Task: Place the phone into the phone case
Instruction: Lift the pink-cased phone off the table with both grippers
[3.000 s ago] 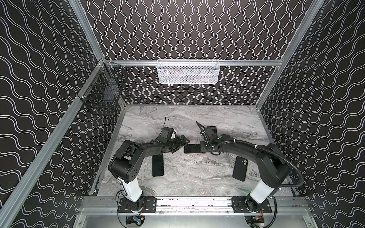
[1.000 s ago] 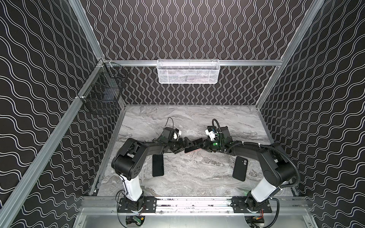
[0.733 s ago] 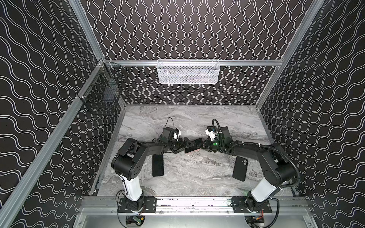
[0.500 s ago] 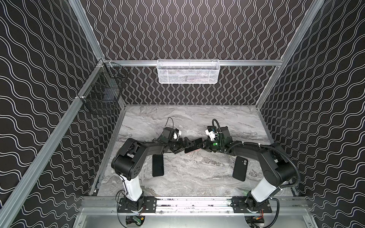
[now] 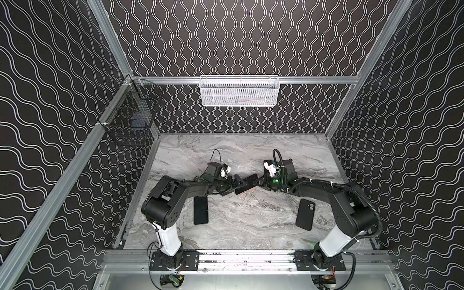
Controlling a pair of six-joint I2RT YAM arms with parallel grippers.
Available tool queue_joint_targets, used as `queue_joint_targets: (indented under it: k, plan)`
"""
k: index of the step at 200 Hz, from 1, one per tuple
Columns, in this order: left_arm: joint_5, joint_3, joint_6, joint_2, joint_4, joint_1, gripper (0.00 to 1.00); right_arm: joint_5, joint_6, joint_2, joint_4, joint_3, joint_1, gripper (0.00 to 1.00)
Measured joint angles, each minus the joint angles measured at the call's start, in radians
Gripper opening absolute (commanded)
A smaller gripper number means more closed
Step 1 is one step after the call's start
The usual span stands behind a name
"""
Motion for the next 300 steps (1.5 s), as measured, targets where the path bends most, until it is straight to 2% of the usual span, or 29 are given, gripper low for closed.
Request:
queue_joint_targets:
  k: [49, 82, 117, 158, 200, 229, 254, 283, 300]
  plan:
    - [-0.017, -0.002, 0.001, -0.027, -0.040, 0.000, 0.99, 0.008, -0.002, -0.023, 0.000, -0.011, 0.001, 0.00]
    - [-0.024, -0.024, 0.000, -0.113, -0.057, 0.018, 0.99, 0.003, 0.017, -0.103, 0.000, -0.051, -0.021, 0.00]
    - [-0.012, -0.071, 0.000, -0.237, -0.017, 0.057, 0.99, -0.056, 0.054, -0.200, 0.015, -0.069, -0.053, 0.00]
    - [0.072, -0.124, -0.008, -0.321, 0.123, 0.092, 0.98, -0.160, 0.100, -0.261, 0.076, -0.087, -0.070, 0.00]
    - [0.172, -0.132, -0.057, -0.304, 0.301, 0.093, 0.79, -0.233, 0.167, -0.284, 0.180, -0.120, -0.080, 0.00]
    - [0.207, -0.159, -0.095, -0.282, 0.394, 0.084, 0.76, -0.266, 0.218, -0.285, 0.248, -0.137, -0.083, 0.00]
    - [0.222, -0.175, -0.126, -0.272, 0.437, 0.077, 0.80, -0.280, 0.252, -0.286, 0.293, -0.148, -0.087, 0.00]
    - [0.220, -0.186, -0.134, -0.277, 0.448, 0.071, 0.75, -0.281, 0.267, -0.288, 0.314, -0.148, -0.089, 0.00]
    - [0.220, -0.187, -0.138, -0.281, 0.460, 0.063, 0.68, -0.283, 0.271, -0.287, 0.323, -0.148, -0.089, 0.00]
